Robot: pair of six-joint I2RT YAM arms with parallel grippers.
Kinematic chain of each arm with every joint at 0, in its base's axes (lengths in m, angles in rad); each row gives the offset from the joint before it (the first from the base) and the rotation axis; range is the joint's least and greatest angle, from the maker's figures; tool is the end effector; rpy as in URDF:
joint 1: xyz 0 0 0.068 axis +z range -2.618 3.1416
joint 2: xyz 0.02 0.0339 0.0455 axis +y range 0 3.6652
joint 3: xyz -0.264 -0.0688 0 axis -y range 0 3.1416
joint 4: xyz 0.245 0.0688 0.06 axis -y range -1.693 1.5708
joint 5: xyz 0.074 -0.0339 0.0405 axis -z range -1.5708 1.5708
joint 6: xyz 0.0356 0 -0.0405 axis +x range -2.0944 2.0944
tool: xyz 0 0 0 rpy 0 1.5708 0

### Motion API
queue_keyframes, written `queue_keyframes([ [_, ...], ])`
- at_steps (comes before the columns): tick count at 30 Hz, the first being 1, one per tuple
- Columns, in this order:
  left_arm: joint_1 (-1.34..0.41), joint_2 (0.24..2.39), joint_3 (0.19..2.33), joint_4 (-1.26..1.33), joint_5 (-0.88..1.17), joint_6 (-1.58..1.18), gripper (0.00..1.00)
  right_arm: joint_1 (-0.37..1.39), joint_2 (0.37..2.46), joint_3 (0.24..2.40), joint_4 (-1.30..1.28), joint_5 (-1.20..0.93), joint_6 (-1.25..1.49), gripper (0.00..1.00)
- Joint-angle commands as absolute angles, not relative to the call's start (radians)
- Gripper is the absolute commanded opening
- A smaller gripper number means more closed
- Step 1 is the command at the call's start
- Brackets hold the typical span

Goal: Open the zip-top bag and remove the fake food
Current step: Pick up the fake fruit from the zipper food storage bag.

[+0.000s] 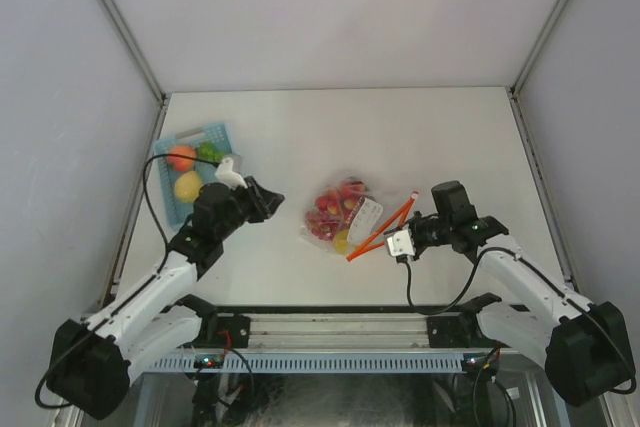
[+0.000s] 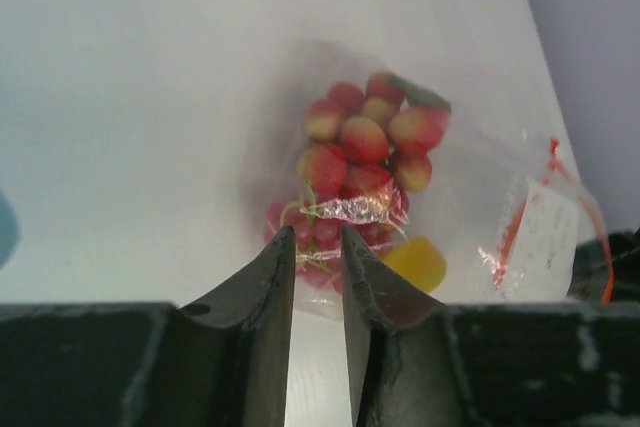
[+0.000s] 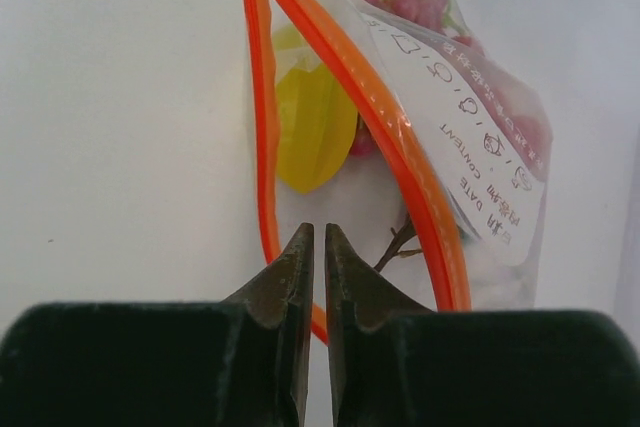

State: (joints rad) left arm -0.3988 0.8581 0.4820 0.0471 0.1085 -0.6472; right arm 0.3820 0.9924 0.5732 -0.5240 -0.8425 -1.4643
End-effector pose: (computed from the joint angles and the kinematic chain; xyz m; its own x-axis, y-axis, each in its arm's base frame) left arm 0.1836 -0.0815 0.2437 -0.5272 -0.4283 -0.7339 0.2038 0.7748 -0.5985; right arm 0.1583 0.0922 0.2106 0.5712 -0.4838 -0.6631 -0.8164 -0.2517 -0.5197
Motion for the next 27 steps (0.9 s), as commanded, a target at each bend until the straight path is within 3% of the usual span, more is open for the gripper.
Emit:
queue_keyframes([
  [1, -0.492, 0.965, 0.464, 0.196, 0.143, -0.639, 0.23, 0.423, 1.001, 0.537, -0.299, -0.780, -1.410, 0.07],
  [4, -0.568, 1.066, 0.495, 0.204, 0.150, -0.598, 0.17, 0.444, 1.015, 0.516, -0.242, -0.773, -1.406, 0.07],
  [16, -0.748, 1.398, 0.650, 0.196, 0.152, -0.484, 0.17, 0.511, 1.114, 0.456, -0.103, -0.760, -1.467, 0.14],
  [27, -0.768, 1.519, 0.706, 0.192, 0.201, -0.463, 0.18, 0.535, 1.236, 0.503, -0.085, -0.760, -1.510, 0.34],
])
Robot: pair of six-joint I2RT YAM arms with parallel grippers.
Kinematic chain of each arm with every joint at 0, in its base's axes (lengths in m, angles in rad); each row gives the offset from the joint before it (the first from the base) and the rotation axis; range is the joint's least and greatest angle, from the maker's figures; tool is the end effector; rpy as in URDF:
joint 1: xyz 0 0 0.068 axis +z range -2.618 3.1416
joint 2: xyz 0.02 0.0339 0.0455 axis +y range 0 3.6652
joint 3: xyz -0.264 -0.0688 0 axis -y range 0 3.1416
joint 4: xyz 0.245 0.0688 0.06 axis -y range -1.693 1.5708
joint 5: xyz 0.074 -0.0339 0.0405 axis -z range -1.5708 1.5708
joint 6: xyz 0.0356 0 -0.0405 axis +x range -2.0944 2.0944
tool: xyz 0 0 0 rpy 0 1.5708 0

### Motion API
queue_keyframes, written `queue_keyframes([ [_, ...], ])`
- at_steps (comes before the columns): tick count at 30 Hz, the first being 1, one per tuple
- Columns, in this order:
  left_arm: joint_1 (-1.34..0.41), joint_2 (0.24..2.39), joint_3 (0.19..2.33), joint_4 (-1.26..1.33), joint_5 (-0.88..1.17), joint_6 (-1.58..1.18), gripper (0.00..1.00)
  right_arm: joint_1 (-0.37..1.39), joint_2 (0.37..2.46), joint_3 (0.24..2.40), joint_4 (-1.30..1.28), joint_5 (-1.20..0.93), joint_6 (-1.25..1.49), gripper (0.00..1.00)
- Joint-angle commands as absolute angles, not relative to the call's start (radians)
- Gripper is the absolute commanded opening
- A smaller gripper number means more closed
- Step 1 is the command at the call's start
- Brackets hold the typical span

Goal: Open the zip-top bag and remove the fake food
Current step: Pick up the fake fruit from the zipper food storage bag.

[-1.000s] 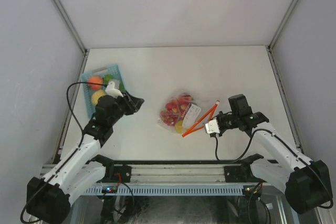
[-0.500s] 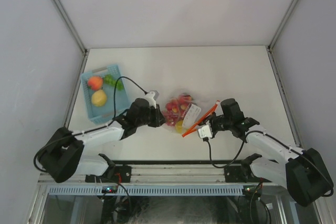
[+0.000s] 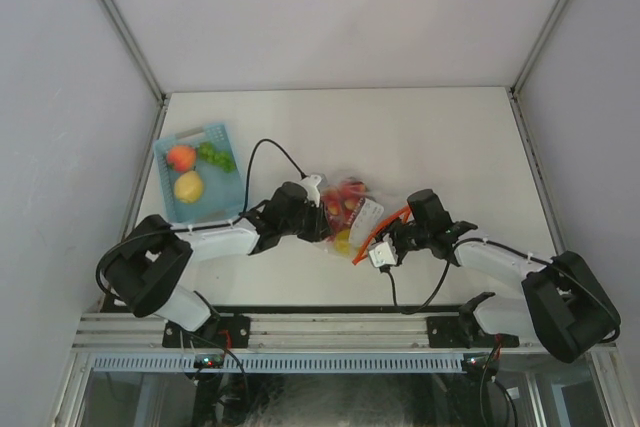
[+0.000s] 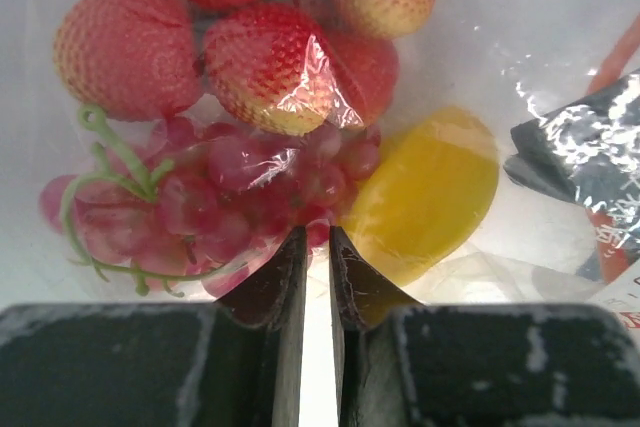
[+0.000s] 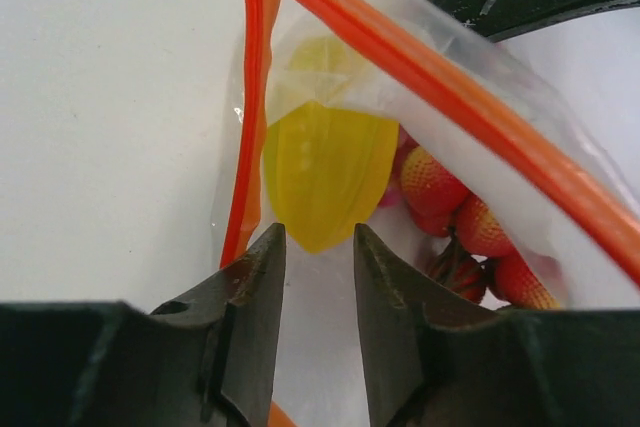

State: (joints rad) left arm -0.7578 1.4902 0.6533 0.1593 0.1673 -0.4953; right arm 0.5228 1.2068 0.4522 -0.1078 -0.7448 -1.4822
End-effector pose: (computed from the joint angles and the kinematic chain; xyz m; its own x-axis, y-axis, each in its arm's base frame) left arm 0.2083 -0.2053 0.1665 -0.7676 0.0811 -0.6358 0.4628 0.7565 -0.4621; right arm 0.1706 0.1262 0.1600 0.6880 -0.4487 -0.5703 -0.7217 -0.3408 -0.6025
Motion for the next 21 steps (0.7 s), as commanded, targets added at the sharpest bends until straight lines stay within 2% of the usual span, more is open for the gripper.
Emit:
queue_keyframes([
  [1, -0.770, 1.529, 0.710, 0.193, 0.207, -0.462, 0.18, 0.536, 1.245, 0.509, -0.088, -0.761, -1.516, 0.36],
  [14, -0.776, 1.602, 0.751, 0.193, 0.254, -0.448, 0.18, 0.561, 1.324, 0.554, -0.077, -0.749, -1.508, 0.60],
  [21, -0.776, 1.616, 0.763, 0.192, 0.273, -0.445, 0.18, 0.587, 1.361, 0.566, -0.092, -0.725, -1.506, 0.65],
])
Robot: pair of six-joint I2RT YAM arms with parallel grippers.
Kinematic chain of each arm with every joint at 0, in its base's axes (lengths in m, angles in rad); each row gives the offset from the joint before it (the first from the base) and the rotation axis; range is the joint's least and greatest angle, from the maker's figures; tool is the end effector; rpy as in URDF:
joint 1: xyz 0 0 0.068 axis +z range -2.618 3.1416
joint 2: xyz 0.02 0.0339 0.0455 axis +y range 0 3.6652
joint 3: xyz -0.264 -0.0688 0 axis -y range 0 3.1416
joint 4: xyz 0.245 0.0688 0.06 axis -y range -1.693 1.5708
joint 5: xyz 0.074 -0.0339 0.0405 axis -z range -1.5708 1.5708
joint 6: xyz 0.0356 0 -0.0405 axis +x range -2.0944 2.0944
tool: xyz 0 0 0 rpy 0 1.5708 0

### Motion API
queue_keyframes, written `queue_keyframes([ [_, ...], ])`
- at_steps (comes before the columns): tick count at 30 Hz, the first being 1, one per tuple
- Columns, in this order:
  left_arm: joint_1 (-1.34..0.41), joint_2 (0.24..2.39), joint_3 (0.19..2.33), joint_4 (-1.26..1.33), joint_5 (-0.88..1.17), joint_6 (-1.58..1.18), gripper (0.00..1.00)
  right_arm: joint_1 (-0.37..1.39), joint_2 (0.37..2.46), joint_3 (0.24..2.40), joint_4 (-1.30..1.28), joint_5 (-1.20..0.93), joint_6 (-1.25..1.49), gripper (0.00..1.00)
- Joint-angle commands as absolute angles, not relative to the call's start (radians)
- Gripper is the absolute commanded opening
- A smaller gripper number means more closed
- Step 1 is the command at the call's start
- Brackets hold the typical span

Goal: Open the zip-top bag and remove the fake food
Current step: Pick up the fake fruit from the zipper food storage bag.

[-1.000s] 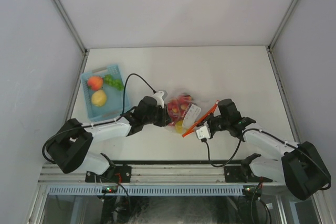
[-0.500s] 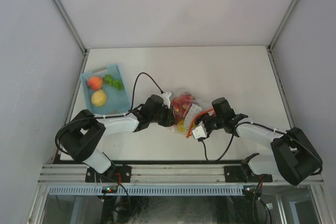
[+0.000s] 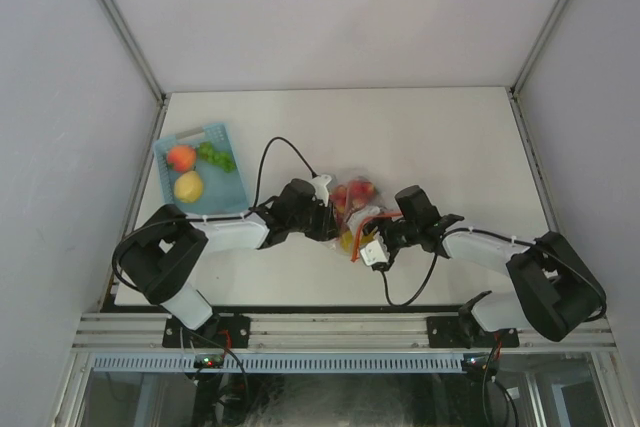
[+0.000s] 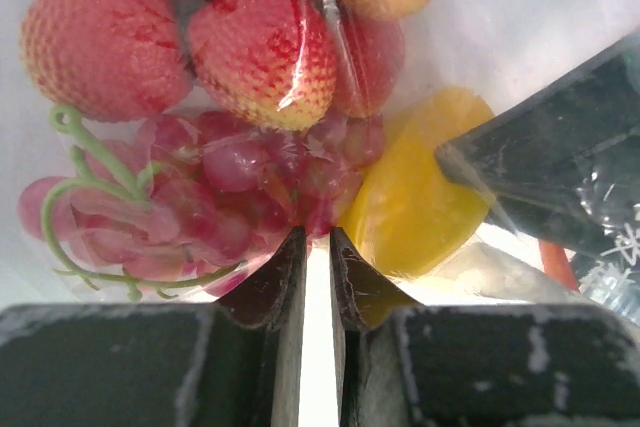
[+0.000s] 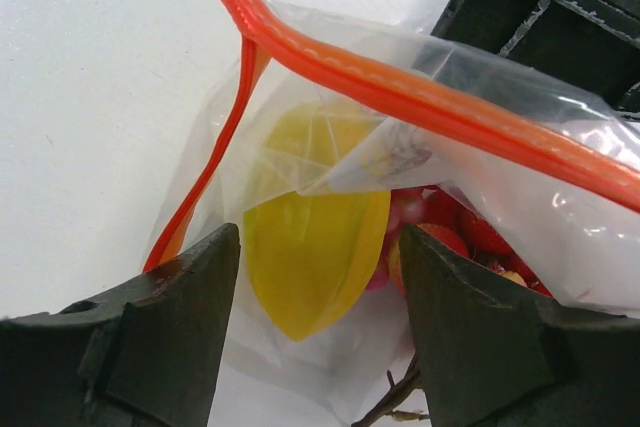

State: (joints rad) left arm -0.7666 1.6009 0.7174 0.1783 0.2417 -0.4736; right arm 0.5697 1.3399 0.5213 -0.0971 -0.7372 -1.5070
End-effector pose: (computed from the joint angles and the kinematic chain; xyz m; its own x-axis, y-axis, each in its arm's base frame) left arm 0.2191 -0.2229 0.1557 -0.7826 0.1389 -0.6069 0.5033 0.7149 -0.4854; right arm 0.1824 0.1452 0.1530 0.7001 -0.4290 -0.5708 -0.7138 -0.4012 -0.5740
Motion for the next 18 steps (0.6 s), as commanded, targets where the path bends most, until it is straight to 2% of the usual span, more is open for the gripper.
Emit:
queue_keyframes([
  [1, -0.776, 1.616, 0.766, 0.194, 0.276, -0.445, 0.18, 0.587, 1.368, 0.573, -0.095, -0.720, -1.501, 0.65],
  [6, -0.781, 1.631, 0.775, 0.196, 0.294, -0.446, 0.18, 0.586, 1.406, 0.609, -0.118, -0.692, -1.476, 0.65],
  [14, -0.791, 1.650, 0.794, 0.196, 0.313, -0.443, 0.18, 0.586, 1.464, 0.675, -0.255, -0.646, -1.488, 0.59],
  [18, -0.790, 1.654, 0.800, 0.196, 0.316, -0.442, 0.19, 0.588, 1.503, 0.717, -0.335, -0.602, -1.518, 0.61],
])
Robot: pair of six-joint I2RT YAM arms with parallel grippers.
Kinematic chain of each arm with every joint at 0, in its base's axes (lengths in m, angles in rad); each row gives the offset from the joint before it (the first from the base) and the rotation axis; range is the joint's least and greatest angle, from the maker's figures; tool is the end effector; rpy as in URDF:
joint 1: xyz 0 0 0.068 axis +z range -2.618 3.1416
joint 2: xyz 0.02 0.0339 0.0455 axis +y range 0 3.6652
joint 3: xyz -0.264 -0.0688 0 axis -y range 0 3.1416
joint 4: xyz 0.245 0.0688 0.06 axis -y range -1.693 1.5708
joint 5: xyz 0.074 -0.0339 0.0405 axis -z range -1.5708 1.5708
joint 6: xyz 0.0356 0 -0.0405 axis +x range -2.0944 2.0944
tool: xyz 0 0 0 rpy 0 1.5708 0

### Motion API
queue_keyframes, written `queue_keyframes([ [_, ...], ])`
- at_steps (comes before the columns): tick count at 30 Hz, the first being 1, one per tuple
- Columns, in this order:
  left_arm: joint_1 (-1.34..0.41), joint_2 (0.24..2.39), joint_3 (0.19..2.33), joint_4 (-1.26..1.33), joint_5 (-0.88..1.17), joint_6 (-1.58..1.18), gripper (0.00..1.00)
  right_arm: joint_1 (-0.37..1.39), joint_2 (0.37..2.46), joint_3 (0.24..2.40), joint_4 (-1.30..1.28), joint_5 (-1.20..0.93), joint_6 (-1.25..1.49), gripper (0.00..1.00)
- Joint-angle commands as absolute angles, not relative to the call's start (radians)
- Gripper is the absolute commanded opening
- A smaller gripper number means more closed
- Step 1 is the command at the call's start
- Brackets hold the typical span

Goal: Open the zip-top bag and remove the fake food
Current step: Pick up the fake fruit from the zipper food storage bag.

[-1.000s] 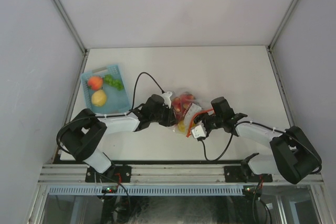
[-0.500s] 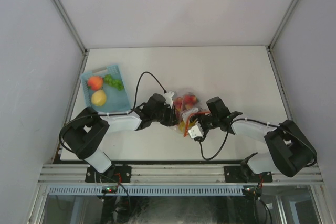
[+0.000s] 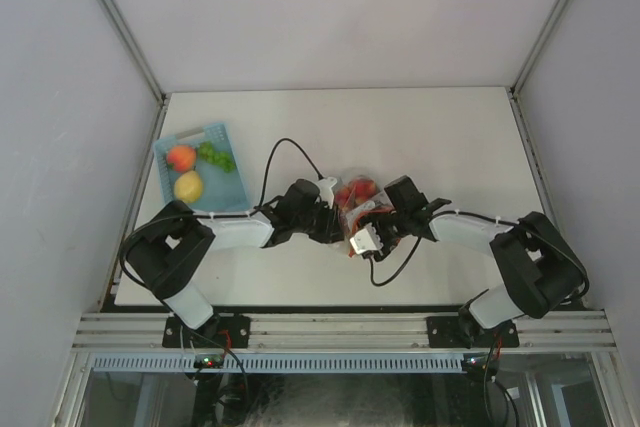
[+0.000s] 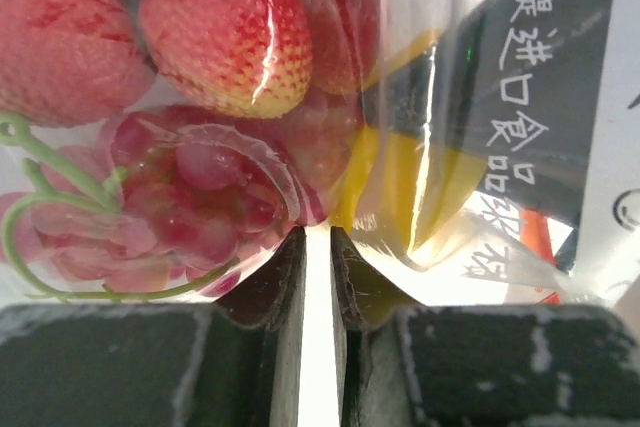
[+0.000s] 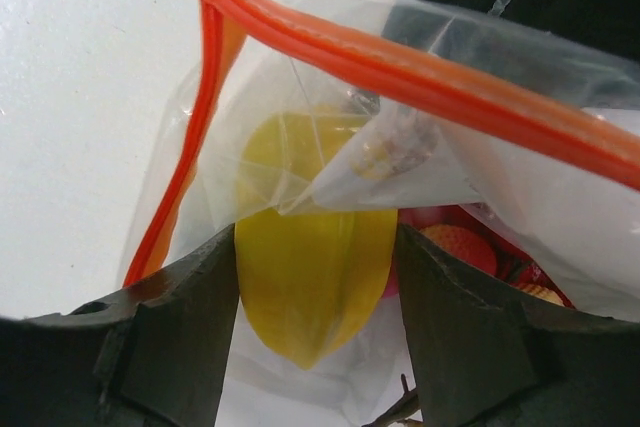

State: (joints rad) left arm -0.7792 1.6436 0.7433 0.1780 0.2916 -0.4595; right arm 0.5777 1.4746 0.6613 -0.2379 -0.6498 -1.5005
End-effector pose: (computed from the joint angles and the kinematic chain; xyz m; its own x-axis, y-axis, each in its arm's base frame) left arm 0.2202 -0.2318 0.1507 -0.7881 0.1814 -0.5882 0.5322 0.6809 -0.5031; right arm 0.2039 0.1586 0.1507 0.6337 -0.5350 -0.5588 -0.7736 -0.4375 -0.4584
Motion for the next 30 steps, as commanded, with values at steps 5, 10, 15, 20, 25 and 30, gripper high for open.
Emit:
queue_keyframes([
  [5, -0.790, 1.653, 0.805, 0.196, 0.316, -0.442, 0.19, 0.590, 1.567, 0.801, -0.435, -0.569, -1.525, 0.63],
  [10, -0.790, 1.631, 0.798, 0.193, 0.297, -0.442, 0.20, 0.598, 1.613, 0.854, -0.473, -0.540, -1.506, 0.48],
  [15, -0.790, 1.594, 0.789, 0.167, 0.246, -0.439, 0.24, 0.587, 1.583, 0.857, -0.495, -0.564, -1.478, 0.37],
  [20, -0.788, 1.548, 0.786, 0.129, 0.198, -0.433, 0.30, 0.529, 1.512, 0.866, -0.522, -0.618, -1.416, 0.24],
  [25, -0.782, 1.490, 0.773, 0.105, 0.156, -0.430, 0.34, 0.468, 1.427, 0.851, -0.547, -0.681, -1.381, 0.19],
  [30, -0.772, 1.427, 0.763, 0.065, 0.108, -0.414, 0.35, 0.432, 1.329, 0.818, -0.548, -0.741, -1.331, 0.18],
])
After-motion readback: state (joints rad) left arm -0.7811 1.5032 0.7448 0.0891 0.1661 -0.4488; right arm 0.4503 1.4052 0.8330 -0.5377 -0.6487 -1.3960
